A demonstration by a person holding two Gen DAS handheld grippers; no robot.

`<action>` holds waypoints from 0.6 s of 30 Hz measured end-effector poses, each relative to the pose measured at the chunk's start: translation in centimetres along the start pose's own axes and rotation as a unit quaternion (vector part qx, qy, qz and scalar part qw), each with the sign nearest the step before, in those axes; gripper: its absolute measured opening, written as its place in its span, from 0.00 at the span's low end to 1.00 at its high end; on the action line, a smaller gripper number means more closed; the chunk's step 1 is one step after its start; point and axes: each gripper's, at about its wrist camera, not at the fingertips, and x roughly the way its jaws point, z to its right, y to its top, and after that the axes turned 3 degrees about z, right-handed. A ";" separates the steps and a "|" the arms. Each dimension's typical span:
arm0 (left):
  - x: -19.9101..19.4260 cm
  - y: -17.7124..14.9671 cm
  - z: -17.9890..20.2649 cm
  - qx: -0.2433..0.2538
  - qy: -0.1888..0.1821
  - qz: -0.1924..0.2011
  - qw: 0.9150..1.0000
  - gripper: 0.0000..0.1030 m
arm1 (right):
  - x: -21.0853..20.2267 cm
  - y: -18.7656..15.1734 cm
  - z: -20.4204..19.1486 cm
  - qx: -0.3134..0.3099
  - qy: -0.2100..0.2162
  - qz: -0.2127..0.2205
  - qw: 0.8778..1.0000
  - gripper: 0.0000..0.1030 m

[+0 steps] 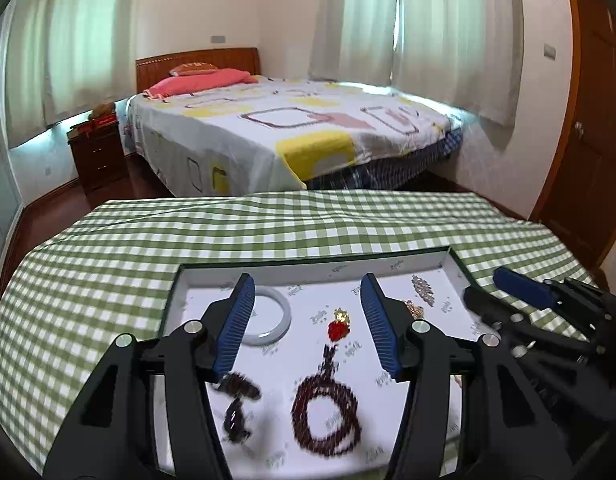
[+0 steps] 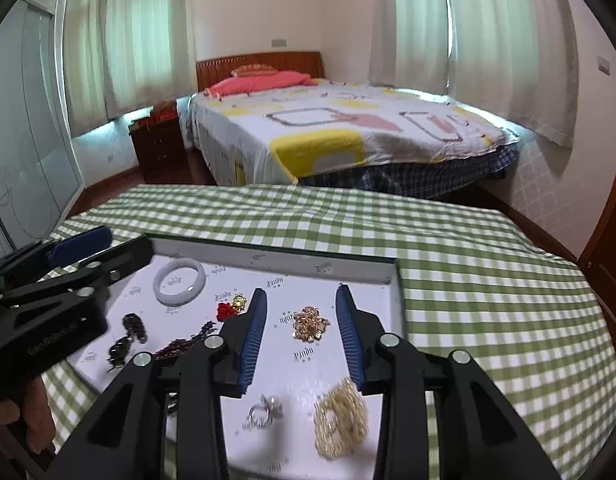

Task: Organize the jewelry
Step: 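Move the right tool to the gold pearl brooch while the left tool reaches the second red tassel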

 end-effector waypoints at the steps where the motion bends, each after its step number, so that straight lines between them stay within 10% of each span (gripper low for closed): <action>1: -0.7 -0.1 -0.2 -0.003 0.002 0.004 1.000 0.56 | -0.6 0.0 0.1 0.001 -0.002 0.004 1.000 0.39; 18: -7.9 -6.4 -2.7 -0.025 0.029 -0.002 0.999 0.57 | -6.7 -7.5 1.8 0.041 -0.042 -0.015 0.998 0.41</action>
